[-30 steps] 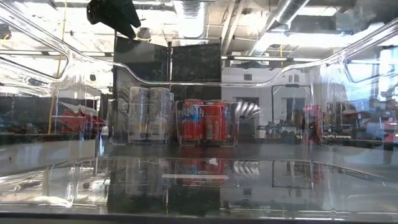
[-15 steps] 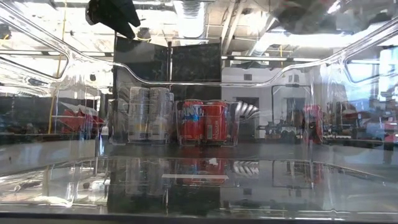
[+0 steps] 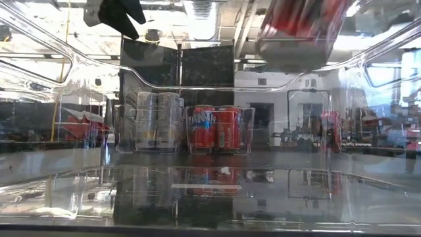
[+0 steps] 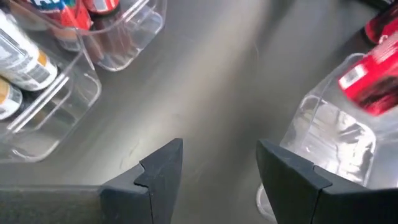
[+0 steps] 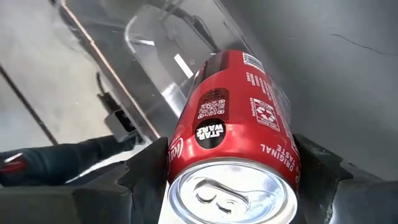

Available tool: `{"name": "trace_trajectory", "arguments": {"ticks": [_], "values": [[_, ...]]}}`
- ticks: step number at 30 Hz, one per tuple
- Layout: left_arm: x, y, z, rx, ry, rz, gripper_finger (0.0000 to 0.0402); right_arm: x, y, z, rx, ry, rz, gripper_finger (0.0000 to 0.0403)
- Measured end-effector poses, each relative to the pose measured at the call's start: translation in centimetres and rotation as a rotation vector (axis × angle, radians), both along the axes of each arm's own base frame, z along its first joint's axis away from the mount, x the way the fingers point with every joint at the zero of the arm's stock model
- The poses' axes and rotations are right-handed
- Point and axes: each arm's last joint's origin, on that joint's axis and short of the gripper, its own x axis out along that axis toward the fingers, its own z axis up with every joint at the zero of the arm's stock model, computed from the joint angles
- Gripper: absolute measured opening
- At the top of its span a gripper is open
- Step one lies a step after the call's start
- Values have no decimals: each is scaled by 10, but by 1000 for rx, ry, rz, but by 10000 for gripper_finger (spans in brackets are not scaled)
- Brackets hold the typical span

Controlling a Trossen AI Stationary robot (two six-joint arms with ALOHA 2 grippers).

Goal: Sort soda cans
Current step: Put the bottom right red soda can into the bottom transparent bin

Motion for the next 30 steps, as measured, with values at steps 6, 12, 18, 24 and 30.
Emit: {"name": "trace_trajectory", "arguments": {"ticks": [6,12,18,24,30], "values": [[0,-1,0,-11,-12,22,201,15,11,-30,6,99,23,274],[-3,-9,0,-36,-19,9,201,25,10,-49,-11,157,-4,275],[-7,-17,0,-56,-25,-4,201,30,10,-62,-13,205,-51,275],[-10,-23,0,-55,-19,-30,201,31,10,-70,-17,256,-111,275],[-11,-26,0,-36,-40,-8,201,32,12,-81,-24,330,-119,275]]}}
